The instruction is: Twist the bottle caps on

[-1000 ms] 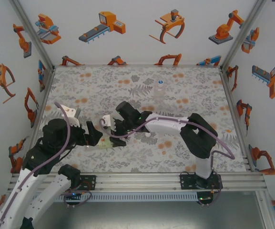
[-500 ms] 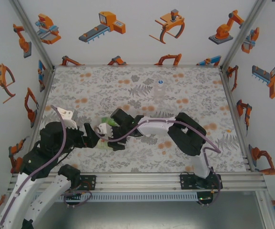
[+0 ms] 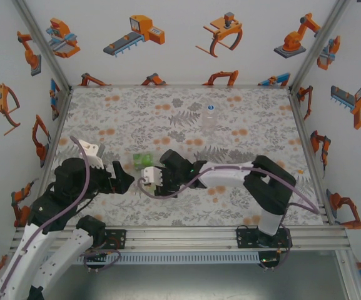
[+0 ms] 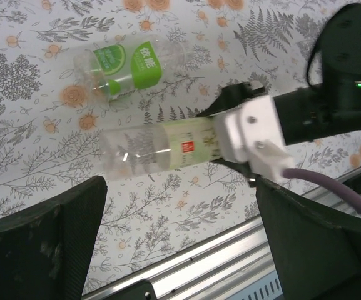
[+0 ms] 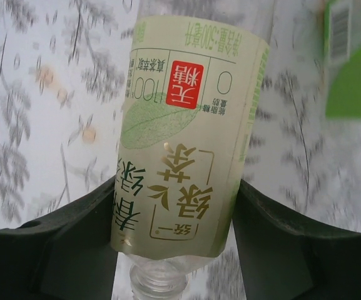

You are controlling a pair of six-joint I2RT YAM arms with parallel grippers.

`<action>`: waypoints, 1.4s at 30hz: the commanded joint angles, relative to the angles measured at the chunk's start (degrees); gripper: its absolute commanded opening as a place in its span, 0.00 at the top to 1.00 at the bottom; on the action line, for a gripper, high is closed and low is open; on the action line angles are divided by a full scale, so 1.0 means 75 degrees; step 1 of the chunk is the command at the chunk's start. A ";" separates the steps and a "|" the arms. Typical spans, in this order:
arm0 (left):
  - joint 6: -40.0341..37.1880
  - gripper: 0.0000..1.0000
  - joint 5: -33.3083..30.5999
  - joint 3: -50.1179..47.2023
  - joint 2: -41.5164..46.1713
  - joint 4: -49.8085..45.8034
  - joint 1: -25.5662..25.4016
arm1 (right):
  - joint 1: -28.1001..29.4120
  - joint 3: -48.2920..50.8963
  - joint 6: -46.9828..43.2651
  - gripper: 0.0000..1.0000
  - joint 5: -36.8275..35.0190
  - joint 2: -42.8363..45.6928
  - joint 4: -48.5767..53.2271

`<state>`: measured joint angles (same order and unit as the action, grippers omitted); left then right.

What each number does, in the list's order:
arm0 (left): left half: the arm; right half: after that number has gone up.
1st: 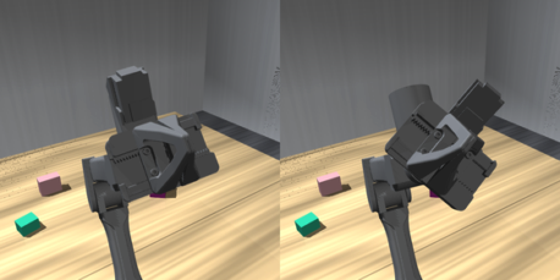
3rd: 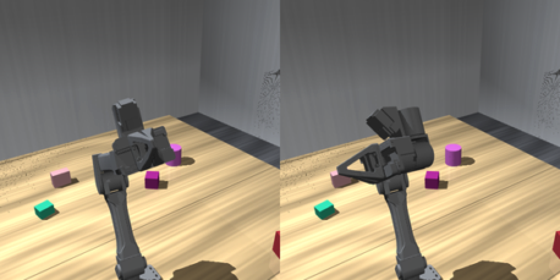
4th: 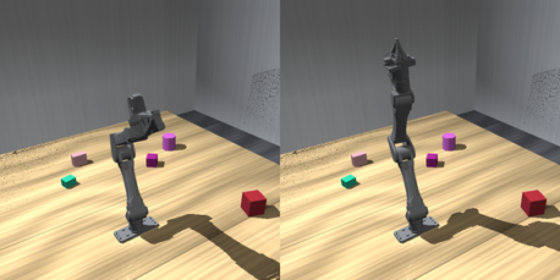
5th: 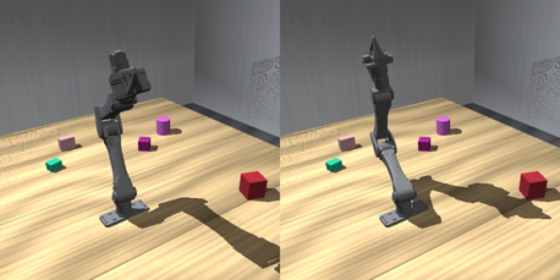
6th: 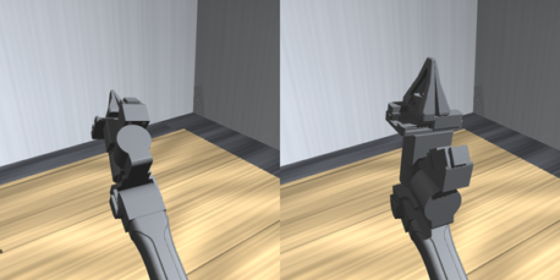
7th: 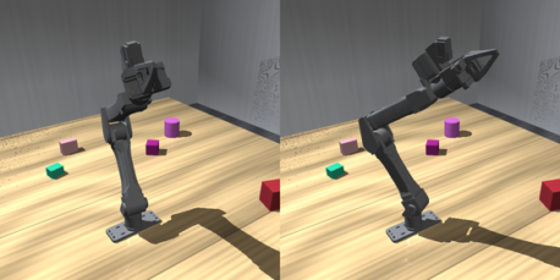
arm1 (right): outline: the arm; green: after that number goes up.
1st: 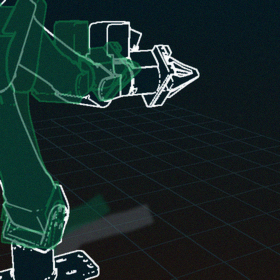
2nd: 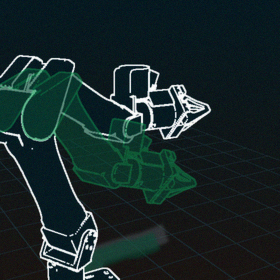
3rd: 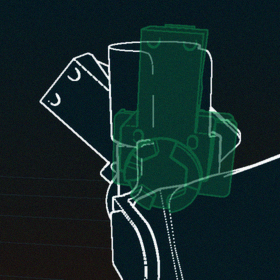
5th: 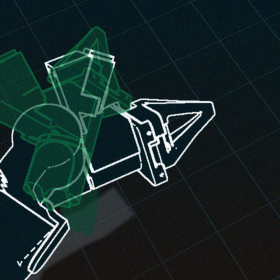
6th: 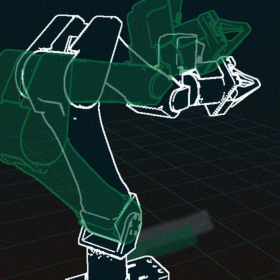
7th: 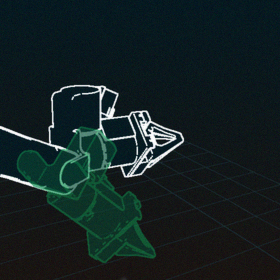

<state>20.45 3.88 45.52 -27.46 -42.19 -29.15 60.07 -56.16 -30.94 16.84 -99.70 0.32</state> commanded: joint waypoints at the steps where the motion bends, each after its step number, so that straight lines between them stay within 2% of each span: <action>1: -0.0429 0.05 0.0547 0.0186 -0.0178 0.0280 0.0048 | 0.0136 0.0637 -0.0869 0.63 -0.1131 0.1292 -0.0157; 5: -0.0800 0.05 0.1232 0.0294 -0.0342 0.0480 0.0043 | 0.0466 0.1216 -0.2240 0.63 -0.2385 0.2608 0.0533; 10: -0.1427 0.05 0.2703 0.0341 -0.0620 0.0741 0.0034 | 0.1261 0.1294 -0.4306 0.72 -0.4209 0.3822 0.1742; 19: -0.2215 0.05 0.4268 0.0339 -0.0831 0.1022 -0.0019 | 0.2872 0.1134 -0.7121 0.76 -0.6339 0.4762 0.1919; 22: -0.2470 0.05 0.4802 0.0228 -0.0927 0.1204 -0.0173 | 0.3295 0.0970 -0.7667 0.76 -0.6632 0.4751 0.1727; 31: -0.3187 0.05 0.5066 0.0294 -0.1932 0.1208 -0.1368 | 0.3966 0.0564 -0.8407 0.77 -0.7001 0.4470 0.1312; 38: -0.3501 0.05 0.5407 0.0347 -0.2693 0.1253 -0.1649 | 0.4150 0.0290 -0.8425 0.76 -0.7054 0.4308 0.1089; 42: -0.3537 0.11 0.5598 0.0441 -0.3028 0.1276 -0.1860 | 0.4258 0.0177 -0.8437 0.76 -0.7104 0.4207 0.1164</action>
<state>-3.90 42.94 46.87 -49.30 -33.71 -42.15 91.39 -52.86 -93.49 -34.00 -67.57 10.33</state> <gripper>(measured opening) 0.898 0.585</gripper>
